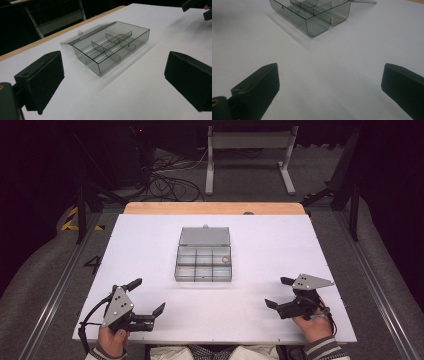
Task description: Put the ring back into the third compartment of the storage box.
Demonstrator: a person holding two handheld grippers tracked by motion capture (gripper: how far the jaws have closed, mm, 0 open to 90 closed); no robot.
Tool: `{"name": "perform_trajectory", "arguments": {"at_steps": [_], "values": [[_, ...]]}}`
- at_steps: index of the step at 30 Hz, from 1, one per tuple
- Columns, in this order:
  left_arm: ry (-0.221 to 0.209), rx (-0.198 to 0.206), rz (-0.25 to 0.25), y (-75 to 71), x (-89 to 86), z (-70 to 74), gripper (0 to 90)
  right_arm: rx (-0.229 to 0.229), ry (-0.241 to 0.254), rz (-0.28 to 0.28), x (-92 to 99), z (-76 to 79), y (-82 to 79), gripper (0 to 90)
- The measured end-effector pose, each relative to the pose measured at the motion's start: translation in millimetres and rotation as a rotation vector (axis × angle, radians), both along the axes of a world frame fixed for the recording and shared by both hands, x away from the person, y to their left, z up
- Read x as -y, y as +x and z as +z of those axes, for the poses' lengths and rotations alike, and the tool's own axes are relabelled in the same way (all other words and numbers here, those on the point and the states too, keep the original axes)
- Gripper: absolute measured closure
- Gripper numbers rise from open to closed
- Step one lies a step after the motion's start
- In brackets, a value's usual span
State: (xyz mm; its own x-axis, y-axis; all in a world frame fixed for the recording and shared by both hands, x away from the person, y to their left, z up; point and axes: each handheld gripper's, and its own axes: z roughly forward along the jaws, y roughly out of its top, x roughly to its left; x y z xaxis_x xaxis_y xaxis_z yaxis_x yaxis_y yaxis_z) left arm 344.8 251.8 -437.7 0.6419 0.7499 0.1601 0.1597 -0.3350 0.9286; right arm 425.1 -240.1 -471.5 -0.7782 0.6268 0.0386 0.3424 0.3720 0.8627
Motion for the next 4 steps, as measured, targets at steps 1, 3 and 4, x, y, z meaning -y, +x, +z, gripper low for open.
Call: {"name": "perform_trajectory", "arguments": {"at_steps": [1,3,4], "values": [[0.0,0.0,0.0,0.0,0.0,0.0,3.2,-0.001,-0.001,0.001,-0.1,-0.1,0.1,2.3],[0.0,0.0,0.0,0.1,-0.2,0.1,3.2,0.001,-0.002,0.002,-0.4,-0.2,0.1,2.3],[0.0,0.0,0.001,0.2,-0.3,0.1,3.2,0.0,-0.001,0.003,-0.6,-0.1,0.0,2.3]]}}
